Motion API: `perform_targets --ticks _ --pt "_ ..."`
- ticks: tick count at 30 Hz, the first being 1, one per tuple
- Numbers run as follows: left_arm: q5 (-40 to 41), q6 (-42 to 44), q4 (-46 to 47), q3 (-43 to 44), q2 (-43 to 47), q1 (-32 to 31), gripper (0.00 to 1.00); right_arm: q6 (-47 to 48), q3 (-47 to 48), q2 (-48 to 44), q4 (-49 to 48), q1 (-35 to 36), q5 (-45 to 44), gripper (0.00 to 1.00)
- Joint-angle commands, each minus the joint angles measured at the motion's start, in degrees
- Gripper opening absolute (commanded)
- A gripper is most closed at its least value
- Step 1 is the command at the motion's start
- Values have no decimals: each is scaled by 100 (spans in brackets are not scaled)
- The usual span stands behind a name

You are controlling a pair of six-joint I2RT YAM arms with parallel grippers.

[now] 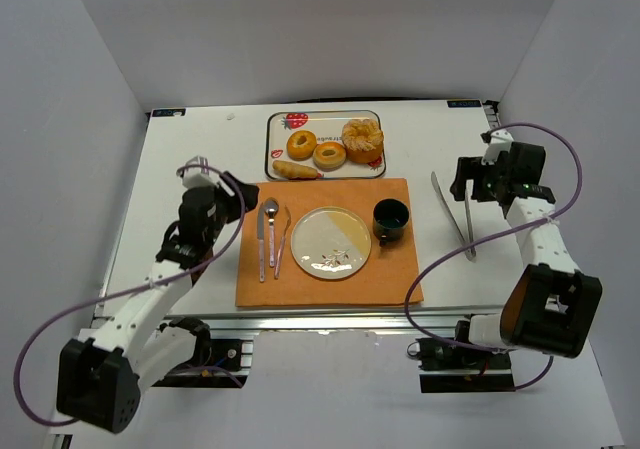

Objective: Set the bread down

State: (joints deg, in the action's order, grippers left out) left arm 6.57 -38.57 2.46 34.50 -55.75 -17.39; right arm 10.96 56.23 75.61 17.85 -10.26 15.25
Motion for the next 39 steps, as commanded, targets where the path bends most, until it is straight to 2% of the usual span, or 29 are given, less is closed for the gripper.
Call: perform_targets --ticks 1,2,3,4,5,8,9,10,11,12,13,15,16,17,21,26,31,33,35,37,39 --pt "-24 -361 -18 -452 713 -2 70 343 -24 164 -63 -309 747 89" --pt "-15 -406 44 -540 827 7 61 1259 2 173 129 -362 1117 88" --pt "2 -441 105 -724 1037 -1 13 1825 81 190 392 -415 1408 84" --pt "46 -502 123 -778 1118 7 0 2066 47 217 421 -433 1411 53" --pt "38 -494 141 -857 1214 7 0 1963 11 295 369 -459 1272 1" --pt "-6 -424 123 -884 1233 7 2 2041 46 507 474 -555 1025 0" --pt "-24 -398 97 -866 1198 7 16 2050 -6 516 439 -565 929 0" --pt "-24 -354 -8 -814 1093 7 48 2076 -128 516 404 -565 754 48" --pt "-33 -327 -52 -779 1031 7 56 2085 -217 516 299 -565 630 73" --pt "-59 -292 -87 -743 961 7 59 2068 -313 516 203 -556 490 89" --pt "-111 -240 -96 -691 847 -1 63 2111 -471 559 141 -538 253 89" --pt "-138 -239 -44 -682 767 7 63 2112 -595 630 -69 -503 -90 89" --pt "-147 -256 52 -725 750 7 64 2016 -656 691 -158 -434 -536 89" --pt "-173 -291 201 -786 636 7 64 2050 -692 1040 -115 -372 -853 89" --pt "-244 -239 211 -682 434 7 64 1955 -552 1332 -18 -362 -752 89" --pt "-174 -186 193 -699 398 7 65 1760 -78 1789 386 -345 -216 88" --pt "-130 -283 238 -796 477 7 65 1655 336 2580 614 -301 -461 81" --pt "-94 -292 194 -813 512 -1 65 1890 372 2756 676 -301 -409 73" --pt "-86 -292 185 -805 521 7 65 2031 363 2766 711 -301 -382 71" --pt "-68 -283 167 -796 521 -1 65 2129 301 2792 755 -292 -399 60" --pt "-59 -283 167 -787 521 7 65 2287 222 2827 764 -292 -470 41"
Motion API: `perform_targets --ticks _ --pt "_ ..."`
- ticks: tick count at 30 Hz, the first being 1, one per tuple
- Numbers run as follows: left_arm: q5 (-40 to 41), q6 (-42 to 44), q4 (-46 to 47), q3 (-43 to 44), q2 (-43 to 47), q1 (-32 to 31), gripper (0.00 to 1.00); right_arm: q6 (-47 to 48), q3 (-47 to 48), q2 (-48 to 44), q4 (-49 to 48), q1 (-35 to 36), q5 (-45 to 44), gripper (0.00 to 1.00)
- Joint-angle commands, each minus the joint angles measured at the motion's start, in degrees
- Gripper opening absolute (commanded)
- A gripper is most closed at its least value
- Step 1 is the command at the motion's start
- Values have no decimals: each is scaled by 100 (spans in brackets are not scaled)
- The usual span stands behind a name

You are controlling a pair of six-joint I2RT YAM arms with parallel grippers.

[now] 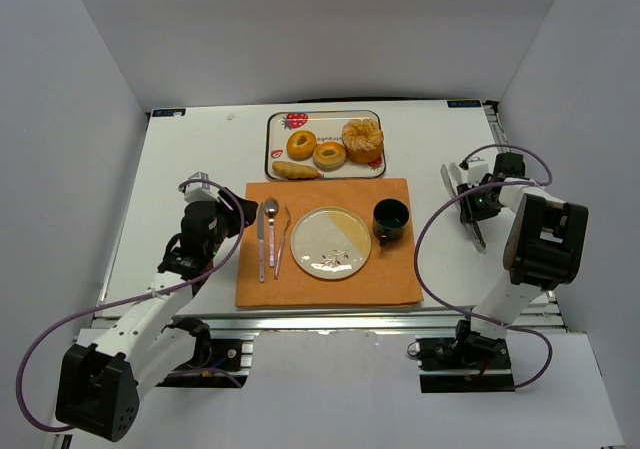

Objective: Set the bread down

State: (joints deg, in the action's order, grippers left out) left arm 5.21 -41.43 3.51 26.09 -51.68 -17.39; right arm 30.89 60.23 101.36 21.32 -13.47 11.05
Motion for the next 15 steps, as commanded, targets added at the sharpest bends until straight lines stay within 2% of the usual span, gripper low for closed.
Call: perform_targets --ticks 1,3,5,7,9,10,11,14,15 --pt "68 3 71 54 114 7 65 347 -213 244 417 29 -68 34" --pt "59 3 71 72 106 7 65 469 -248 87 399 29 -24 15" --pt "41 3 45 98 97 7 65 549 -100 -124 504 29 212 9" --pt "24 12 18 142 105 7 65 523 407 -467 829 47 757 7" --pt "6 -14 45 160 114 7 65 409 1292 -600 1406 291 1345 15" --pt "-20 -49 123 151 106 7 65 348 1873 -609 1775 536 1721 24" --pt "-20 -49 124 142 106 7 65 269 2114 -609 1901 539 1725 24" --pt "-55 -155 212 134 97 7 65 23 2668 -530 2156 1249 1796 35" --pt "-82 -190 212 134 97 7 65 -65 3000 -408 2218 1721 1709 38"
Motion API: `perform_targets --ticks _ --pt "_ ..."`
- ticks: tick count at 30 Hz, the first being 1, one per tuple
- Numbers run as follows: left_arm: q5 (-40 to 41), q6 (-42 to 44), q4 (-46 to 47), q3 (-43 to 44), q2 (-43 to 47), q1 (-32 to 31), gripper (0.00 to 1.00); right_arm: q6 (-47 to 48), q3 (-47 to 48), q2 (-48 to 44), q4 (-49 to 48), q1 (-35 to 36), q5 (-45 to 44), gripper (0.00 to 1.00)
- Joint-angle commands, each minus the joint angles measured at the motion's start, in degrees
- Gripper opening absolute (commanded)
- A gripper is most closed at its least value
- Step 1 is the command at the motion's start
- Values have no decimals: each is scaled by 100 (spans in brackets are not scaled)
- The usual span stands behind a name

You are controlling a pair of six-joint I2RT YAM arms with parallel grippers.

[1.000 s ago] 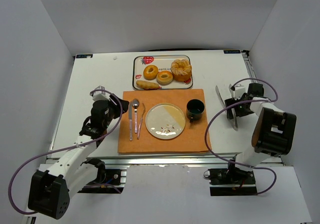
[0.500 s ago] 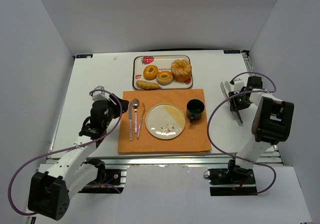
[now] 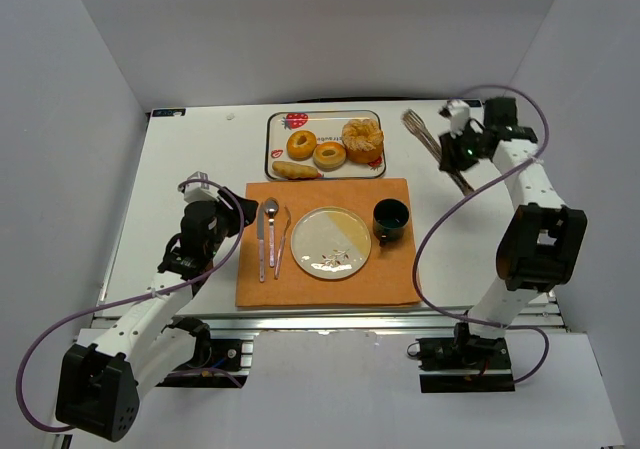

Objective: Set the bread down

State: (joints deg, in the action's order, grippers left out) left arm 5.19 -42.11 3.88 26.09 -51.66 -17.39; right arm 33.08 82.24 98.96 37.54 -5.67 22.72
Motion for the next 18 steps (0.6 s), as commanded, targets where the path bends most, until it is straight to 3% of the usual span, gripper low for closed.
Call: perform_targets --ticks 1,6,18 --pt "-97 -140 166 134 121 7 65 -302 951 -97 666 1128 497 39" --pt "-97 -236 -36 107 323 7 65 -504 1594 404 544 1937 338 44" --pt "96 -447 -116 -51 631 7 65 549 1875 730 105 3009 -951 46"
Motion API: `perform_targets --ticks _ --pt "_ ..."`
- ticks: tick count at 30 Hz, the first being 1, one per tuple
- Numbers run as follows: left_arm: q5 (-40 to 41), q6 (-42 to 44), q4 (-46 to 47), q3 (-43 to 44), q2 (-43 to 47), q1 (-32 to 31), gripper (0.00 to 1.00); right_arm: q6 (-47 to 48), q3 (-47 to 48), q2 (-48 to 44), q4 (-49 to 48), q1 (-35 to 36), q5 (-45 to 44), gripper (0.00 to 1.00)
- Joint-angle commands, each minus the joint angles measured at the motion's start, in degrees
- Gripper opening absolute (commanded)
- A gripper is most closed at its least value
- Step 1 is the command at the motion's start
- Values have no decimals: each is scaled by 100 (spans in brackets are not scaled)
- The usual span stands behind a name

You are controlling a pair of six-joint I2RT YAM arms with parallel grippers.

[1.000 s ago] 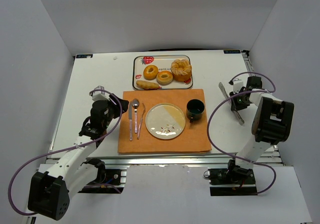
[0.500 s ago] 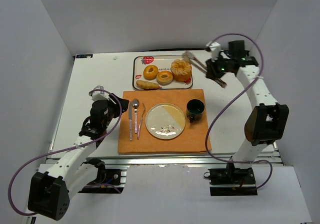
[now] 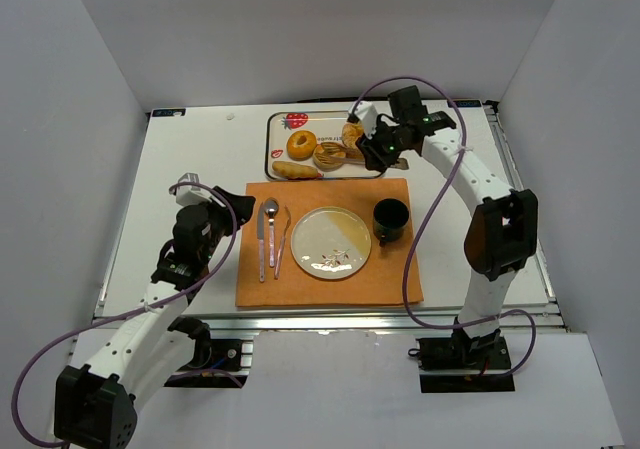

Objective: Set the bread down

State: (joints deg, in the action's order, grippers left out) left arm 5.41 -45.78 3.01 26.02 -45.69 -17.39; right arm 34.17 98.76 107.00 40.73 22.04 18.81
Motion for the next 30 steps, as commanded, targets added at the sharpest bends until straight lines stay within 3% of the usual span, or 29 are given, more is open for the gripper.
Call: perform_targets --ticks 1,10,30 --pt "66 -80 -19 -36 17 7 65 511 205 -39 -276 274 -658 46" --pt "48 -54 -11 -1 -72 -1 65 1038 -15 181 -619 511 -1300 47" --pt "30 -107 148 -97 -115 7 65 1373 266 796 -645 608 -1828 45"
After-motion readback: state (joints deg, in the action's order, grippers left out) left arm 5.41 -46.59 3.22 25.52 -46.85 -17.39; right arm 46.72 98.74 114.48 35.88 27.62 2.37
